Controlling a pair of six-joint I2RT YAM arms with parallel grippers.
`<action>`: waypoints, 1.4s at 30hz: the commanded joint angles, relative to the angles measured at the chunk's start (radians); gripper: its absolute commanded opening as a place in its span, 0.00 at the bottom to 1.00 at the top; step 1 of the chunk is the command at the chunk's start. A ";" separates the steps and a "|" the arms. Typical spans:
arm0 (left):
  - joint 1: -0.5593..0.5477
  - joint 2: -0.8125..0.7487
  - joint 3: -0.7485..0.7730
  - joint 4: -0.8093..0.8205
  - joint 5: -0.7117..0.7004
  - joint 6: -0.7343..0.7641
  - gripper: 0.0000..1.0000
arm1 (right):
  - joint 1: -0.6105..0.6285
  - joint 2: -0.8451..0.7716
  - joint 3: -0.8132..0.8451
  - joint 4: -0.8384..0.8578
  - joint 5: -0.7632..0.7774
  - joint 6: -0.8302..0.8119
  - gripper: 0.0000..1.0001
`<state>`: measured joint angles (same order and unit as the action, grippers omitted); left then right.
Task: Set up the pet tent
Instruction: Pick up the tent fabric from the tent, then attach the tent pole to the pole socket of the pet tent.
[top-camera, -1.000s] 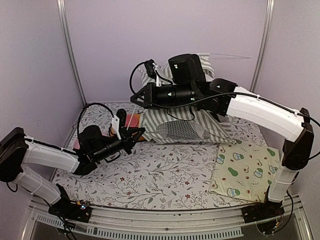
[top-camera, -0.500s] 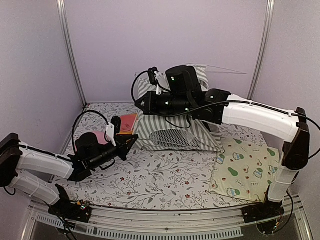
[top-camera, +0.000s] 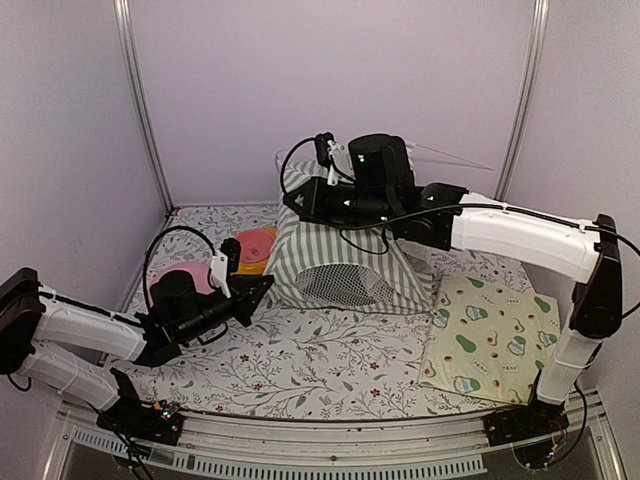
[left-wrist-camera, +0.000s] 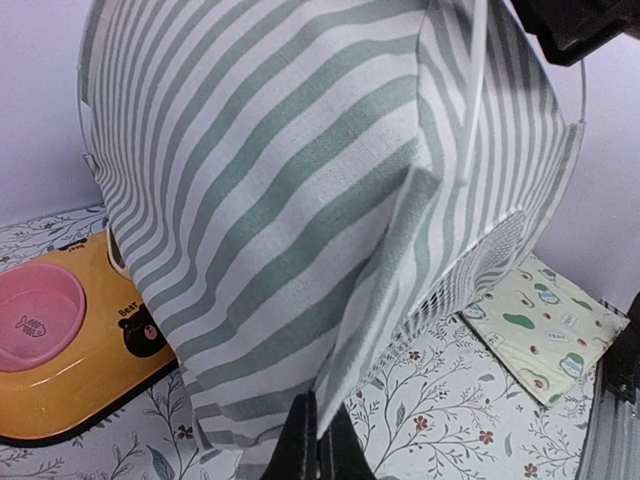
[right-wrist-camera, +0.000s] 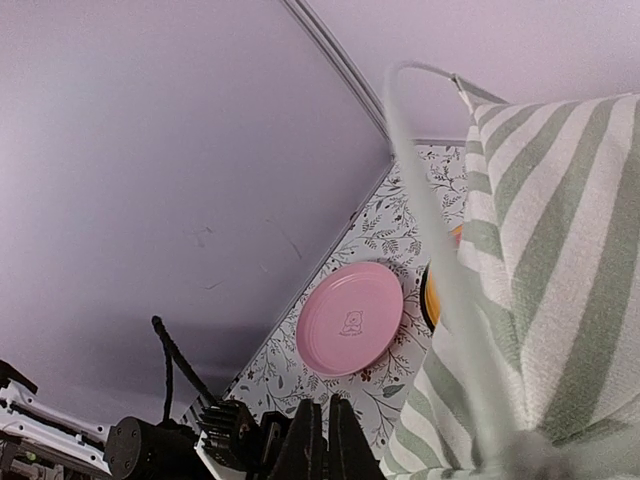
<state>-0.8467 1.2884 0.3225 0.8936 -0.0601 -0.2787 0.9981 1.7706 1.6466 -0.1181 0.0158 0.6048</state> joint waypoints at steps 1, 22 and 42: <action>-0.014 -0.017 -0.045 -0.050 -0.013 -0.008 0.00 | -0.087 -0.074 -0.008 0.104 0.101 -0.046 0.00; -0.014 -0.056 -0.058 -0.053 0.001 -0.005 0.00 | -0.091 -0.052 -0.022 0.094 0.148 -0.064 0.00; -0.018 -0.057 -0.058 -0.057 0.022 0.022 0.00 | -0.091 -0.033 -0.008 0.103 0.164 -0.067 0.00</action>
<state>-0.8467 1.2373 0.2943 0.8913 -0.0525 -0.2756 0.9756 1.7626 1.6234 -0.1032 0.0158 0.6403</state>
